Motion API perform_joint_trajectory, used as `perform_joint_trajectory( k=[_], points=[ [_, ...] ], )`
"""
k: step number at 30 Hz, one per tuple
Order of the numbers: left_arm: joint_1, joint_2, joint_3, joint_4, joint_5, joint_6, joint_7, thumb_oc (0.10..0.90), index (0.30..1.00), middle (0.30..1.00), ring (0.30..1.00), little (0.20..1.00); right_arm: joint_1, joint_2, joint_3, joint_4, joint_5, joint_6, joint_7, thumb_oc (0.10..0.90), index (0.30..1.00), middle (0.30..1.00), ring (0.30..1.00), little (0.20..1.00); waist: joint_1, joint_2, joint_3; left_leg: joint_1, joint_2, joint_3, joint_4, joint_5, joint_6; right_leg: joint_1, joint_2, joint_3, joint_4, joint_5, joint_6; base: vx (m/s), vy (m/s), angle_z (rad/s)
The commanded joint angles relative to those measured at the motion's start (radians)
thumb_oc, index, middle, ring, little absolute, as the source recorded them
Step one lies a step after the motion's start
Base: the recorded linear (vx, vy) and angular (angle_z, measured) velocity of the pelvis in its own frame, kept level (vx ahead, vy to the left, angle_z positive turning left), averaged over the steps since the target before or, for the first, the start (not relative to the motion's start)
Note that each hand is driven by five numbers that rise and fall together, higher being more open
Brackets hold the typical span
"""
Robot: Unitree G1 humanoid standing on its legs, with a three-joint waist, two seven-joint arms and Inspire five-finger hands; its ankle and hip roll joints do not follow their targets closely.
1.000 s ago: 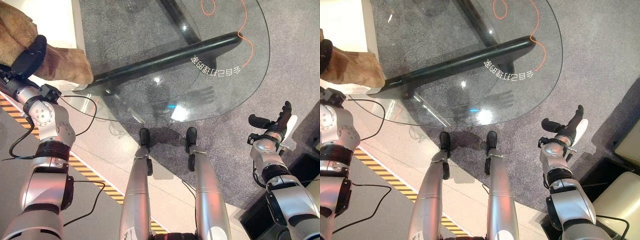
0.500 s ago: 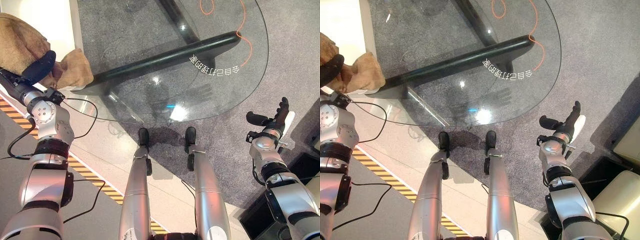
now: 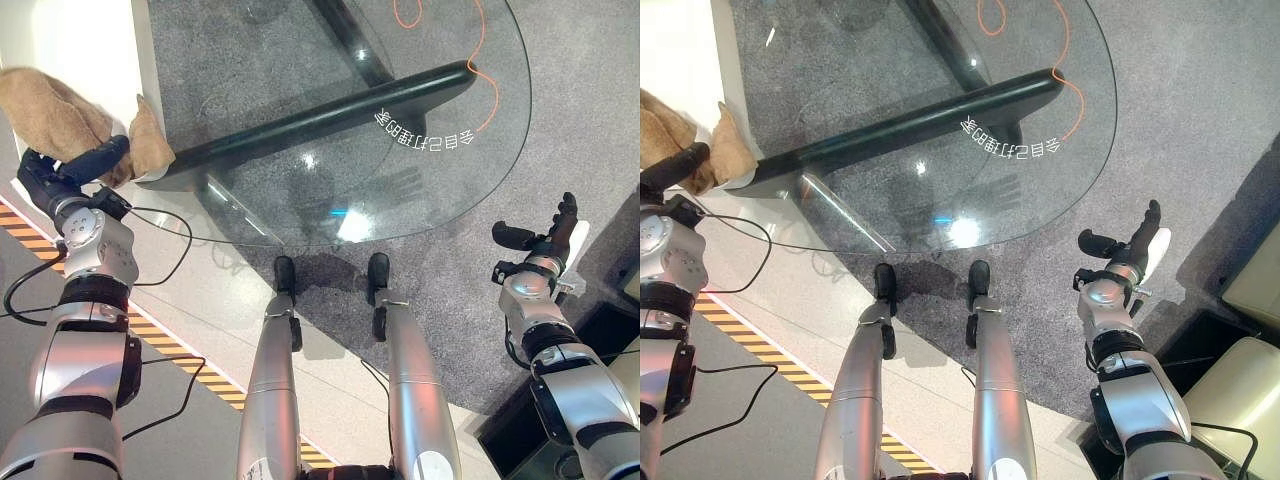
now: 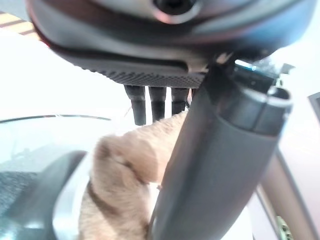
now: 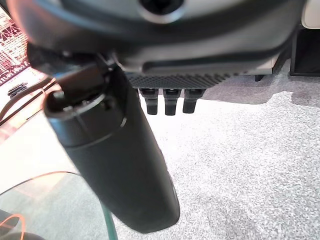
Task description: Wipe the table with a cloth and put it in the basket.
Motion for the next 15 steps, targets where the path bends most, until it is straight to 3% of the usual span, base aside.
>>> perform_joint_trajectory(
  k=[1,12,15],
  points=[
    [-0.1,0.15,0.007,0.034,0.031,-0.03,0.025,0.8,0.9,0.9,0.9,0.9,-0.011,-0.105,0.007,0.017,0.008,-0.036,-0.004,0.8,0.9,0.9,0.9,0.9,0.0,0.011,-0.028,0.048,-0.053,0.07,0.026,-0.094,0.057,0.057,0.076,-0.086,-0.009,-0.073,-0.036,0.0,0.0,0.0],
    [-0.117,0.155,-0.017,0.046,0.078,-0.007,0.044,0.8,0.9,0.9,0.9,0.9,-0.009,-0.11,0.012,0.017,0.009,-0.034,-0.001,0.8,0.9,0.9,0.9,0.9,-0.005,0.011,-0.028,0.049,-0.054,0.07,0.025,-0.089,0.056,0.059,0.076,-0.082,-0.017,-0.065,-0.034,0.0,0.0,0.0],
    [-0.121,0.162,-0.032,0.049,0.199,0.007,0.084,0.8,0.9,0.9,0.9,0.9,-0.008,-0.11,0.014,0.015,0.011,-0.034,-0.002,0.8,0.9,0.9,0.9,0.9,-0.005,0.011,-0.028,0.046,-0.052,0.071,0.024,-0.088,0.055,0.058,0.076,-0.082,-0.019,-0.064,-0.034,0.0,0.0,0.0]
  ],
)
